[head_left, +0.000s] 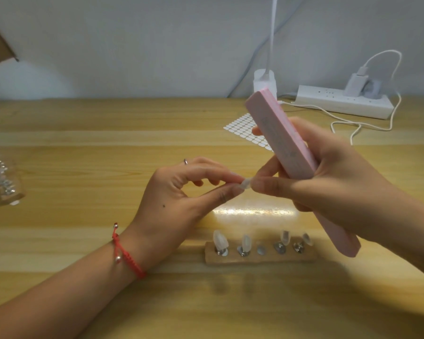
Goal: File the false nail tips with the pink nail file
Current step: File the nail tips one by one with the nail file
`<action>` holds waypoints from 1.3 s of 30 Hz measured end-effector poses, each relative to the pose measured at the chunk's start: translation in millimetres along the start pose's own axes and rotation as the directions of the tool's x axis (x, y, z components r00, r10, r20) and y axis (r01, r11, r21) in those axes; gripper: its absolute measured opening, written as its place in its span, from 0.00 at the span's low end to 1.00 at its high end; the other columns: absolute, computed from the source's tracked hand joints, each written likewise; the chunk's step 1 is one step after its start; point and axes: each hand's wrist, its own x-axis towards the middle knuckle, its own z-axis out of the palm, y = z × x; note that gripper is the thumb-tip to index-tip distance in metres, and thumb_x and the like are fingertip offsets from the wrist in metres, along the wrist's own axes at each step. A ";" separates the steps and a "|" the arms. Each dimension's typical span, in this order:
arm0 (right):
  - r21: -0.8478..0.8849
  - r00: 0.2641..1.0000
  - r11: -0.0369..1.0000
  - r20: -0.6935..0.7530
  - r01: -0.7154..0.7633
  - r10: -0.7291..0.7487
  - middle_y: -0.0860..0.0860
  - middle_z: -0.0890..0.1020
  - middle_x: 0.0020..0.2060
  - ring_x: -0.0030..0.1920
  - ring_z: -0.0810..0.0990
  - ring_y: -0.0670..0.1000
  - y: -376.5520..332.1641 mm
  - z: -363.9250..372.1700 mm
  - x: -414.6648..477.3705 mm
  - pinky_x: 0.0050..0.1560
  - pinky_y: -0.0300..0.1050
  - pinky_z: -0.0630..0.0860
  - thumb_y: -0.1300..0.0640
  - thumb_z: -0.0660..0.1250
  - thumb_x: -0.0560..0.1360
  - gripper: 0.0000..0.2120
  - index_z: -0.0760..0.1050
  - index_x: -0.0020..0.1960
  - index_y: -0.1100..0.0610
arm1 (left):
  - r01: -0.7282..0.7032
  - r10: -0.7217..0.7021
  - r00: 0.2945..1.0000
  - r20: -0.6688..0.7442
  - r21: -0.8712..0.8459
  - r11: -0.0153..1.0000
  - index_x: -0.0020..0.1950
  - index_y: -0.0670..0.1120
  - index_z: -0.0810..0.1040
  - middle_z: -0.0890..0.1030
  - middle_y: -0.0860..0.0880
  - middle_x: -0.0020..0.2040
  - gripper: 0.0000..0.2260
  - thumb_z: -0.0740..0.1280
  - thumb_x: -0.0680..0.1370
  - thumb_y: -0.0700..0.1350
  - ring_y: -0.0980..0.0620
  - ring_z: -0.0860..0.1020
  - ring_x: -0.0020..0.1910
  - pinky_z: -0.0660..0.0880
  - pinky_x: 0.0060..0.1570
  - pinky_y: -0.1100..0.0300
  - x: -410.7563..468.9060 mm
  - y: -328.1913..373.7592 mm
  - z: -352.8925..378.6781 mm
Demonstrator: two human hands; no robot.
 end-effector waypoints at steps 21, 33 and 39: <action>0.199 0.969 0.953 0.140 -0.228 0.203 0.49 0.83 0.32 0.24 0.71 0.44 2.1 -4.5 -2.1 0.24 0.34 0.69 0.52 0.78 0.58 0.29 0.77 0.58 0.42 | -0.104 0.104 0.995 0.005 0.074 0.992 0.43 0.48 0.84 0.82 0.52 0.41 0.04 0.75 0.69 0.45 0.50 0.79 0.40 0.73 0.37 0.55 -3.6 7.3 1.9; 0.353 0.922 0.864 0.273 -0.360 0.273 0.50 0.84 0.39 0.24 0.69 0.43 3.1 -8.3 -0.8 0.22 0.33 0.65 0.59 0.78 0.61 0.30 0.75 0.60 0.47 | -0.129 0.133 0.990 -0.038 0.085 0.988 0.43 0.51 0.84 0.79 0.51 0.45 0.03 0.75 0.70 0.47 0.55 0.77 0.42 0.71 0.39 0.62 -5.1 11.4 5.5; 0.421 0.875 0.804 0.422 -0.420 0.236 0.49 0.80 0.34 0.23 0.70 0.43 0.7 -11.2 0.8 0.21 0.32 0.67 0.59 0.76 0.65 0.24 0.78 0.60 0.46 | -0.083 0.083 0.996 -0.023 -0.015 0.996 0.48 0.54 0.83 0.74 0.51 0.49 0.09 0.72 0.68 0.50 0.55 0.76 0.45 0.74 0.44 0.59 -6.6 13.2 8.8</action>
